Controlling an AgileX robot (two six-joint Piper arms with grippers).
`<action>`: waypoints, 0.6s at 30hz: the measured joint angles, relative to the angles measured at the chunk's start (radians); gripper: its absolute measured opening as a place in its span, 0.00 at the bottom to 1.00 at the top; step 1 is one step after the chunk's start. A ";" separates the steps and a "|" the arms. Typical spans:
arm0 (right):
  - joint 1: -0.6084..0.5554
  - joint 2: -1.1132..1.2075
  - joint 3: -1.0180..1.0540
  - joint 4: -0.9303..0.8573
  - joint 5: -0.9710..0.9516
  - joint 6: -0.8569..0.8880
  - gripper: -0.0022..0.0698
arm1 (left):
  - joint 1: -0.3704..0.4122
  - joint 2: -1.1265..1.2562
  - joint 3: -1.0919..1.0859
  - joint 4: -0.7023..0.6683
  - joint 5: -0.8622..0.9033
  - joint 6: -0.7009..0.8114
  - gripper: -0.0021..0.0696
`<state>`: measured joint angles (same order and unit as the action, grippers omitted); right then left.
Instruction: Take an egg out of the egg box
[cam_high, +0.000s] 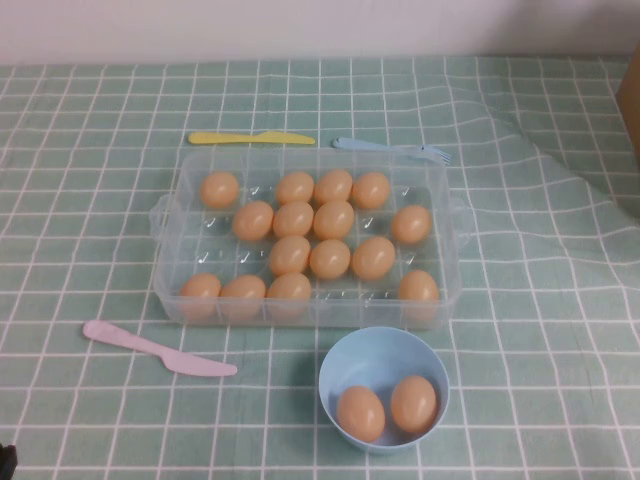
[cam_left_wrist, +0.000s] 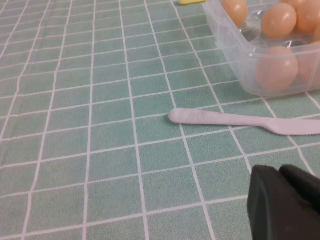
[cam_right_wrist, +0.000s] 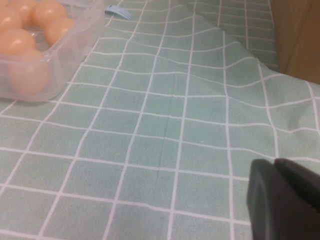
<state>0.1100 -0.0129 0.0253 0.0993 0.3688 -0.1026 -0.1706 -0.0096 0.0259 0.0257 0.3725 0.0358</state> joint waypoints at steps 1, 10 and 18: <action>0.000 0.000 0.000 0.000 0.000 0.000 0.01 | 0.000 0.000 0.000 0.000 0.000 0.000 0.02; 0.000 0.000 0.000 0.000 0.000 0.000 0.01 | 0.000 0.000 0.000 0.000 0.000 0.000 0.02; 0.000 0.000 0.000 0.000 0.000 0.000 0.01 | 0.000 0.000 0.000 -0.041 -0.016 0.000 0.02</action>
<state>0.1100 -0.0129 0.0253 0.0993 0.3688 -0.1026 -0.1706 -0.0096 0.0259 -0.0154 0.3570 0.0358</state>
